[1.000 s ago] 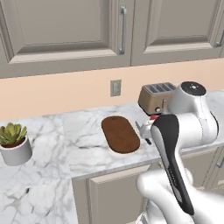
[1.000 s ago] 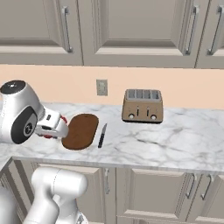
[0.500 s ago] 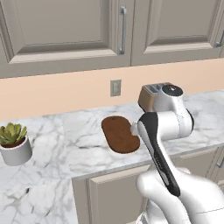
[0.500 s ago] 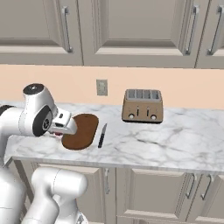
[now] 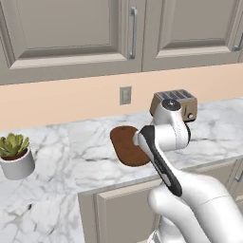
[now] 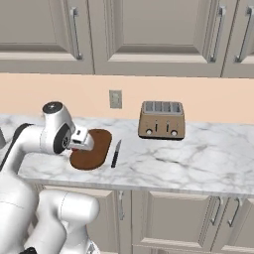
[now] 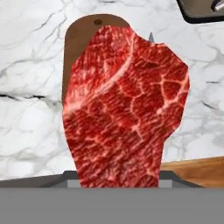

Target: Retrieve the steak from the fridge and place it on the cutting board.

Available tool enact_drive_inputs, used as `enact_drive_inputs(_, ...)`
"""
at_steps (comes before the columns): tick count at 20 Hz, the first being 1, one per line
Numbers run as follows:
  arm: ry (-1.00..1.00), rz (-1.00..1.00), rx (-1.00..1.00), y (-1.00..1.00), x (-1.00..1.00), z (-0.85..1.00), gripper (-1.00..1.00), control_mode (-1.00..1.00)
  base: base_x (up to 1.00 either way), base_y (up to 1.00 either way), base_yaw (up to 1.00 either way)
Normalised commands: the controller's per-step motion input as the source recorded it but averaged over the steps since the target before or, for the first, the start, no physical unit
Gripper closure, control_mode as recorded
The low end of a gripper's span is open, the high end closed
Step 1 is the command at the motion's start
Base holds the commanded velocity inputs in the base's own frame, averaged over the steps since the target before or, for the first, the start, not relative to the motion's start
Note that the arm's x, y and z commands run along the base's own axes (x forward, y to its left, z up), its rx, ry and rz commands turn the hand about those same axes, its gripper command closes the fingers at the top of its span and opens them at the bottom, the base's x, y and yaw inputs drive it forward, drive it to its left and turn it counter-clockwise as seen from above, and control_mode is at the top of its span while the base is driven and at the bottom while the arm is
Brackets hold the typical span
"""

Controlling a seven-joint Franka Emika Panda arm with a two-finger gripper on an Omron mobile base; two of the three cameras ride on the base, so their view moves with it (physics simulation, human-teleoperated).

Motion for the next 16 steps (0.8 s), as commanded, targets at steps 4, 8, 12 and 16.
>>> enact_drive_inputs(4, -0.01, 0.00, -0.01, 0.13, 0.67, -0.33, 1.00, -1.00, 0.00, 0.00, 0.00)
enact_drive_inputs(8, 0.00, -0.02, 0.00, 0.03, 0.63, -0.35, 1.00, -1.00, 0.00, 0.00, 0.00)
enact_drive_inputs(12, 0.04, -0.06, -0.04, 0.00, 0.40, -0.20, 1.00, -1.00, 0.00, 0.00, 0.00)
enact_drive_inputs(16, 0.07, -0.01, 0.00, 0.00, 0.49, -0.53, 1.00, -1.00, 0.00, 0.00, 0.00)
